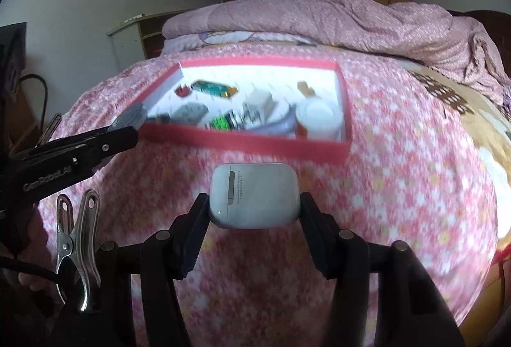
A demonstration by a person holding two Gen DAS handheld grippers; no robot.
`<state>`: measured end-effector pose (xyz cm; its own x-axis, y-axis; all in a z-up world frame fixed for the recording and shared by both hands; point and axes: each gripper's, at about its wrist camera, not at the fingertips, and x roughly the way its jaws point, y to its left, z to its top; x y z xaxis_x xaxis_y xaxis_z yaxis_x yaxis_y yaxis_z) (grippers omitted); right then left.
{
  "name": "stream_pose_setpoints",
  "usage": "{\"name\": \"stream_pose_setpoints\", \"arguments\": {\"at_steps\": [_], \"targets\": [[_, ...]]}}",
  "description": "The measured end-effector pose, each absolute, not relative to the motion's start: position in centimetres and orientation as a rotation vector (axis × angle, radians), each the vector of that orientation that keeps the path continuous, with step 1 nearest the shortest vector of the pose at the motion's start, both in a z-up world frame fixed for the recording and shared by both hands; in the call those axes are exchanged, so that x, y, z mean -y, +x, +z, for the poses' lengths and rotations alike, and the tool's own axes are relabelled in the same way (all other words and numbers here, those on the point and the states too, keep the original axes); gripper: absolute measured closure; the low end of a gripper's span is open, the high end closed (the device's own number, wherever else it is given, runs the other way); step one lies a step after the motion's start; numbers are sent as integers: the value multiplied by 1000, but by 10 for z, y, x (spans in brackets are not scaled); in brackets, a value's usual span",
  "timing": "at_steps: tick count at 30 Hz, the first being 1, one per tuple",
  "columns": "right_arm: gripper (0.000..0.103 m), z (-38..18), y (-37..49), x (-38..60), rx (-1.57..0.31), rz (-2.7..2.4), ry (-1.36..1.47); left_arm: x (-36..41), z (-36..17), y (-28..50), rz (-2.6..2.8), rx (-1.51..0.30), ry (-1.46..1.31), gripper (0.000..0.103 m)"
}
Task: Organize rigid objects
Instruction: 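Carry the tape dispenser and earbud case into the tray and open both grippers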
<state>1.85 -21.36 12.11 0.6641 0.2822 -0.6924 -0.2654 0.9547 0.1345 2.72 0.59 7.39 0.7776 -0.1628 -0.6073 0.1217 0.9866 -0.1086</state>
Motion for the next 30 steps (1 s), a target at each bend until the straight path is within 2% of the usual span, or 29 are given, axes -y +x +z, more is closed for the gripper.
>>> {"name": "stream_pose_setpoints", "arguments": {"at_steps": [9, 22, 26, 30], "targets": [[46, 149, 68, 204, -783, 350, 41, -4, 89, 74, -154, -660, -69, 61], [46, 135, 154, 214, -862, 279, 139, 2, 83, 137, -145, -712, -55, 61], [46, 131, 165, 214, -866, 276, 145, 7, 79, 144, -125, -713, -16, 49], [45, 128, 171, 214, -877, 271, 128, 8, 75, 148, -119, -728, -12, 47]]}}
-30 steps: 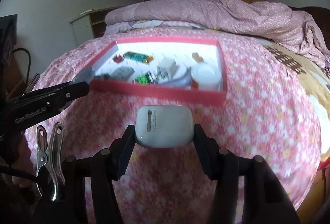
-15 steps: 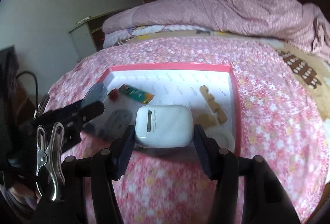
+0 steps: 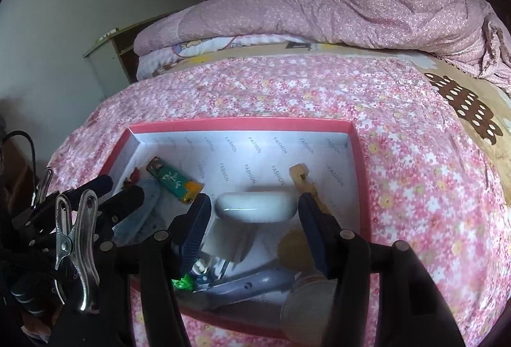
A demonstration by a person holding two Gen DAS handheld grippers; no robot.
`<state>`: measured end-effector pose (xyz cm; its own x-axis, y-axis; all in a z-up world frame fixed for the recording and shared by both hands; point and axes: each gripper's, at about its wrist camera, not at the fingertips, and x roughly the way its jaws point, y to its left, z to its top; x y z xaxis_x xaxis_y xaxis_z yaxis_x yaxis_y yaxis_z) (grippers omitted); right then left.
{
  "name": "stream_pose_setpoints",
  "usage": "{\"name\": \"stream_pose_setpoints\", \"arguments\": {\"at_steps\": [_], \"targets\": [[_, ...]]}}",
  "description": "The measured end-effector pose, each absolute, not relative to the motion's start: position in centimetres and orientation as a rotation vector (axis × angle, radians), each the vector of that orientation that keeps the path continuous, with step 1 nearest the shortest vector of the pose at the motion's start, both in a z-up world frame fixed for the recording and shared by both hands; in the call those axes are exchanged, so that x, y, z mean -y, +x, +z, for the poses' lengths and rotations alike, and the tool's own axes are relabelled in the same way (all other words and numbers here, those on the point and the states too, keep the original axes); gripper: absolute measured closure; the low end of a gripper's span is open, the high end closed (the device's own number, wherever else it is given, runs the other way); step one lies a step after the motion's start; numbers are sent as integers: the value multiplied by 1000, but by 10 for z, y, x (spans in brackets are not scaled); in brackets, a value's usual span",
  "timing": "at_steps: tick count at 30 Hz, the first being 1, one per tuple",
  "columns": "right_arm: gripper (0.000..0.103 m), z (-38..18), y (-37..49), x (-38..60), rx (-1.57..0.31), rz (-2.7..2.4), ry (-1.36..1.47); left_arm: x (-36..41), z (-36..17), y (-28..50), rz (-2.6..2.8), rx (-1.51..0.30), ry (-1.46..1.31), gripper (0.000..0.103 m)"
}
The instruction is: Organize rigid objects
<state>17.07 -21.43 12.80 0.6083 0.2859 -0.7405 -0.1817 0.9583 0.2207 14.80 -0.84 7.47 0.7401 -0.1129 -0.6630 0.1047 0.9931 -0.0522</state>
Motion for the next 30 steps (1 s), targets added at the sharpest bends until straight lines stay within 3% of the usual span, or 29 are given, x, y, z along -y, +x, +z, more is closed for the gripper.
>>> {"name": "stream_pose_setpoints", "arguments": {"at_steps": [5, 30], "targets": [[40, 129, 168, 217, -870, 266, 130, 10, 74, 145, -115, -735, -8, 46], [40, 163, 78, 218, -811, 303, 127, 10, 96, 67, -83, -745, -36, 45]]}}
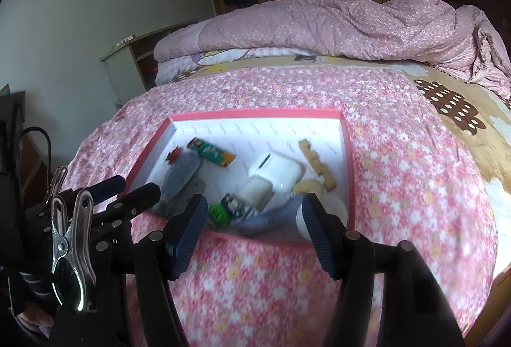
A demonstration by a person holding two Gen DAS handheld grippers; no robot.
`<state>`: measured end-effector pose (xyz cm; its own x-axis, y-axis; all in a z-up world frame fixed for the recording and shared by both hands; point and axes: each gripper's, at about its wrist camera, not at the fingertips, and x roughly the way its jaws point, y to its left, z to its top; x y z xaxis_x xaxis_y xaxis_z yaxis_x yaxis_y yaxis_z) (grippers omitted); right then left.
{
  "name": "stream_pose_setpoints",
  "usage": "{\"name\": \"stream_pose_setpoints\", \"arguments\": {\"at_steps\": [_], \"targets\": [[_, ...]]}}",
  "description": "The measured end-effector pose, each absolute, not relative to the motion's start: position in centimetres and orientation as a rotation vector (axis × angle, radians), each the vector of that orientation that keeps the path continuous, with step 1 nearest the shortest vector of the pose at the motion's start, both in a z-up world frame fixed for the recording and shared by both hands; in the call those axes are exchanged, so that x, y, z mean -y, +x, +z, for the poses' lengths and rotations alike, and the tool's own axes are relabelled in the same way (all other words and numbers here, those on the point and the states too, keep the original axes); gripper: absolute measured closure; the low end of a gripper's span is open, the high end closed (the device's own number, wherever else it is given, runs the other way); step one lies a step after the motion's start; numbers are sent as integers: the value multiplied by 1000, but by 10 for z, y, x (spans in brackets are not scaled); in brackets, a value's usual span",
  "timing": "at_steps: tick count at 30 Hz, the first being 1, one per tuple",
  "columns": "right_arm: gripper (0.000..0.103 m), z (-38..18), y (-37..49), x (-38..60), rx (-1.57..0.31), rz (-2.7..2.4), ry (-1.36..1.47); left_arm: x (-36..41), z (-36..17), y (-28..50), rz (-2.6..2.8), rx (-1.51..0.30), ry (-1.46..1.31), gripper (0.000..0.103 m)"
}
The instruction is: Organize rigid objects
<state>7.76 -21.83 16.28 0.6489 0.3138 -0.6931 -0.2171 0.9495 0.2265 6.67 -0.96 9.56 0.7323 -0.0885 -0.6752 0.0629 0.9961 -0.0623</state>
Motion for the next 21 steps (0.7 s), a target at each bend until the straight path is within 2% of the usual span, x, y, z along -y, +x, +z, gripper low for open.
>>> {"name": "stream_pose_setpoints", "arguments": {"at_steps": [12, 21], "targets": [[40, 143, 36, 224, -880, 267, 118, 7, 78, 27, -66, -806, -45, 45], [40, 114, 25, 236, -961, 204, 109, 12, 46, 23, -41, -872, -26, 45]]}}
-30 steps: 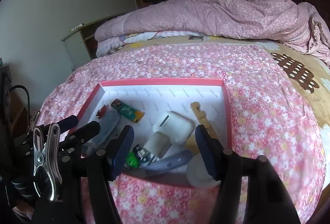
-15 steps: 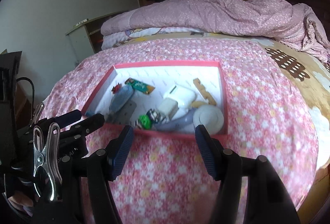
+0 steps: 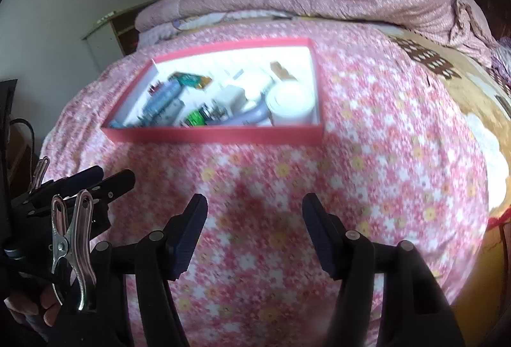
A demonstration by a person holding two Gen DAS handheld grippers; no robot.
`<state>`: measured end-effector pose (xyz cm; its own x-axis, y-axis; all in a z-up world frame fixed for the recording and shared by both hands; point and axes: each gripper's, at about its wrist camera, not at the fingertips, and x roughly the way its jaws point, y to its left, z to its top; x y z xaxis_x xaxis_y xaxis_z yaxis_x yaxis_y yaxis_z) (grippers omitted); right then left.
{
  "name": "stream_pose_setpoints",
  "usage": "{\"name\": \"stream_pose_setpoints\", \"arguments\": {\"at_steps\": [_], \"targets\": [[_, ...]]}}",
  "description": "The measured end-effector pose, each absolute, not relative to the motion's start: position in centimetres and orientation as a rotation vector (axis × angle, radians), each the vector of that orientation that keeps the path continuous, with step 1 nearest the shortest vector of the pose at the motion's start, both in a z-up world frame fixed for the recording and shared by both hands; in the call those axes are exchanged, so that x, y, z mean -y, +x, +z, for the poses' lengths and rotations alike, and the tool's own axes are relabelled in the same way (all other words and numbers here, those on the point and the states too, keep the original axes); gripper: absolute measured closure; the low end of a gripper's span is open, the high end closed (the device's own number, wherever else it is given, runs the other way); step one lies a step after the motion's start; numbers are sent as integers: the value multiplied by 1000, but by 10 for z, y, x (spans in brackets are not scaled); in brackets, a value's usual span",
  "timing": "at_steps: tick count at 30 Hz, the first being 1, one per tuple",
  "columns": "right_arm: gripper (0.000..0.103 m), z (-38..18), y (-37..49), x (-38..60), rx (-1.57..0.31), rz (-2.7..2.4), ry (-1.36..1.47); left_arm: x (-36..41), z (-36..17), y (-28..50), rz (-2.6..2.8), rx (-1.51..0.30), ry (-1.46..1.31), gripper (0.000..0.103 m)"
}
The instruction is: Organize rigid objects
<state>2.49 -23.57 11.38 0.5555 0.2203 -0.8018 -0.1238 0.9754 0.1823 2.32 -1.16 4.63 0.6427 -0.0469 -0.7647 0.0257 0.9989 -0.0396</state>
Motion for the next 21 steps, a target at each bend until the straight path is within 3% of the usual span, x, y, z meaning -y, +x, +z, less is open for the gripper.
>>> {"name": "stream_pose_setpoints", "arguments": {"at_steps": [5, 12, 21], "targets": [[40, 100, 27, 236, -1002, 176, 95, 11, 29, 30, -36, -931, -24, 44], [40, 91, 23, 228, -998, 139, 30, 18, 23, 28, -40, -915, 7, 30], [39, 90, 20, 227, -976, 93, 38, 20, 23, 28, -29, -911, 8, 26]]}}
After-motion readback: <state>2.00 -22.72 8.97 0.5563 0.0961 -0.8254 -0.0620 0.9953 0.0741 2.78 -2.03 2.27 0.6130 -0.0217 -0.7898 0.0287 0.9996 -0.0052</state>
